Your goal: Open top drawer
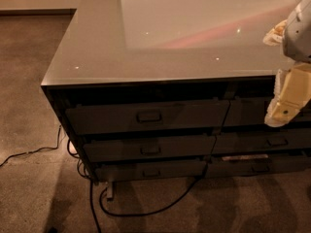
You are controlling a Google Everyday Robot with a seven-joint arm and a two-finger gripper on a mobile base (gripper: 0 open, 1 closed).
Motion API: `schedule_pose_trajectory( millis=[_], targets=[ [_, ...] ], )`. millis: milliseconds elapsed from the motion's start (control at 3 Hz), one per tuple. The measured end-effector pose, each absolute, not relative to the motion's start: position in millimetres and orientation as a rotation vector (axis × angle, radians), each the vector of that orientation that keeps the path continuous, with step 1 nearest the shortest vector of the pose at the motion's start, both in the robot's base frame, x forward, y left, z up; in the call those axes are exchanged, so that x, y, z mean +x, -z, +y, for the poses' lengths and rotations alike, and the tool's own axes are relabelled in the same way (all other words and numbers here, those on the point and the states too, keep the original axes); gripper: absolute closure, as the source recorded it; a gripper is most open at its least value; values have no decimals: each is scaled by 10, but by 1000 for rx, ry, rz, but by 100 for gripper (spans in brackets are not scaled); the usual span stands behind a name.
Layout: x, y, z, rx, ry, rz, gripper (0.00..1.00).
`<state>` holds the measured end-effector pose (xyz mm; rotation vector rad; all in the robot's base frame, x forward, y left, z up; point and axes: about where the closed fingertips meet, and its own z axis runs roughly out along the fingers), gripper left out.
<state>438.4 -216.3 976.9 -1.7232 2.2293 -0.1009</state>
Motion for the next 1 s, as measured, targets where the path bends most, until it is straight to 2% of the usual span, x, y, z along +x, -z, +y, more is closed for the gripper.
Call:
schedule_pose_trajectory(
  millis=[1000],
  targets=[
    [4467,-9438,-2011,-1780,32,2176,0]
  ],
)
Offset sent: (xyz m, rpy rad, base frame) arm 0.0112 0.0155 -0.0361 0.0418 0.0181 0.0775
